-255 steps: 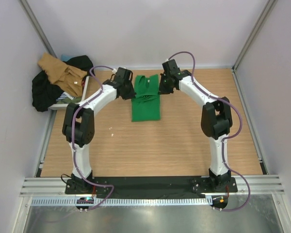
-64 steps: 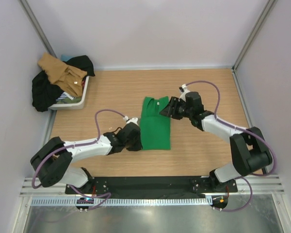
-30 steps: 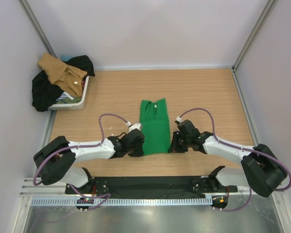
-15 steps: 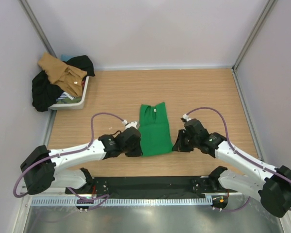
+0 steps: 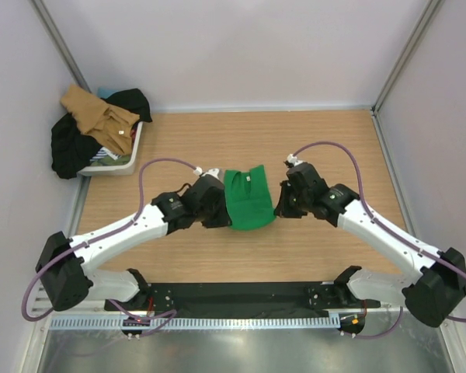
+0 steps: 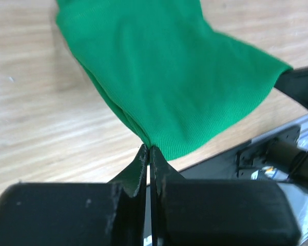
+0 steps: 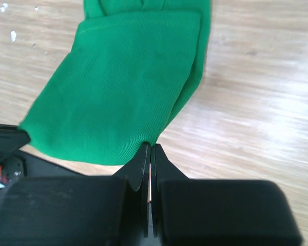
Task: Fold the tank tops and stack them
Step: Fold the tank top
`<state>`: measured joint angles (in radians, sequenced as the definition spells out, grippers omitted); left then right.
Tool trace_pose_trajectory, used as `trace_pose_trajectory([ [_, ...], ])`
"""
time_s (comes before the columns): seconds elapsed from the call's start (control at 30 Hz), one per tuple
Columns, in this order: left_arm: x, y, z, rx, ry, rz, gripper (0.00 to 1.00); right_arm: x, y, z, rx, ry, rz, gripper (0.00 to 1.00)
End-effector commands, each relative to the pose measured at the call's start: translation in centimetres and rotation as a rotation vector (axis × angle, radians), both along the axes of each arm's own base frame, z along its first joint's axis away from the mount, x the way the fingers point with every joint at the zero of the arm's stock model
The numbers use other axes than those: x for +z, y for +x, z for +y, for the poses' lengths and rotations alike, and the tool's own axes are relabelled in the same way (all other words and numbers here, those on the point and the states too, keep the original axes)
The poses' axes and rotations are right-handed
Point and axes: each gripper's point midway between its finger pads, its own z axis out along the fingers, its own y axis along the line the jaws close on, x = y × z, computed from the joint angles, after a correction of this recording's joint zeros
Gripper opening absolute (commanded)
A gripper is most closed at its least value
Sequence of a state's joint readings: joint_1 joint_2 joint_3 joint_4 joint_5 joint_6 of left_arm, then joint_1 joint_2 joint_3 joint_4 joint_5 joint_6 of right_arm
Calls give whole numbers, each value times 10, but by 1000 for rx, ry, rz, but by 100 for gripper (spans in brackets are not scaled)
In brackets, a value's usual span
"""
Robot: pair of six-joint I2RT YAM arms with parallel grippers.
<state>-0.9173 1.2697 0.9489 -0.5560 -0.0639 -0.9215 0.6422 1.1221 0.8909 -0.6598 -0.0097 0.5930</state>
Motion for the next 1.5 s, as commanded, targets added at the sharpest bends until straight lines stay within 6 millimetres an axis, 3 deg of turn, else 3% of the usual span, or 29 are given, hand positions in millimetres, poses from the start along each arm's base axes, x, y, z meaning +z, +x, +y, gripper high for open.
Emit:
trace_pose_trajectory([
  [0.0, 7, 19, 5, -1, -4, 11, 0, 23, 29, -2, -7, -68, -87, 1],
  [0.17, 5, 56, 15, 42, -25, 37, 0, 17, 62, -8, -41, -126, -60, 1],
  [0.33, 11, 89, 10, 48, -46, 46, 0, 27, 95, -12, -63, -99, -75, 1],
  [0.37, 4, 95, 9, 47, -30, 61, 0, 28, 105, -13, -72, -91, -70, 1],
  [0.43, 12, 110, 5, 51, -41, 45, 0, 27, 114, -12, -58, -78, -59, 1],
  [0.47, 11, 114, 3, 47, -37, 45, 0, 20, 119, -14, -64, -85, -35, 1],
  [0.5, 6, 120, 4, 53, -30, 58, 0, 27, 126, -13, -62, -78, -50, 1],
  [0.6, 16, 144, -1, 60, -42, 43, 0, 27, 142, -14, -71, -71, -45, 1],
  [0.8, 27, 154, -3, 48, -52, 28, 0, 31, 153, -10, -58, -52, -40, 1],
  [0.9, 25, 145, 1, 39, -52, 31, 0, 26, 143, -9, -50, -29, -22, 1],
  [0.93, 16, 138, 4, 45, -45, 52, 0, 31, 136, -8, -41, -10, -28, 1],
  [0.97, 20, 132, 4, 39, -61, 44, 0, 20, 128, -9, -40, -7, -7, 1],
  [1.03, 8, 115, 5, 34, -54, 66, 0, 23, 114, -7, -29, 21, -10, 1],
  [1.07, 12, 109, 6, 34, -61, 51, 0, 11, 103, -10, -25, 10, 15, 1],
  [1.1, 1, 94, 6, 23, -44, 74, 0, 9, 95, -9, -20, 10, 18, 1],
  [1.17, -2, 79, 4, 10, -45, 67, 0, 13, 78, -8, -11, 24, 5, 1],
  [1.2, -4, 64, 2, 3, -41, 68, 0, 2, 64, -10, -8, 15, 36, 1],
  [1.4, -11, 5, -6, -27, -34, 70, 0, 5, 7, -17, -12, 33, 22, 1],
  [1.47, -3, -8, -8, -35, -57, 47, 0, 4, -6, -19, -22, 44, 39, 1],
])
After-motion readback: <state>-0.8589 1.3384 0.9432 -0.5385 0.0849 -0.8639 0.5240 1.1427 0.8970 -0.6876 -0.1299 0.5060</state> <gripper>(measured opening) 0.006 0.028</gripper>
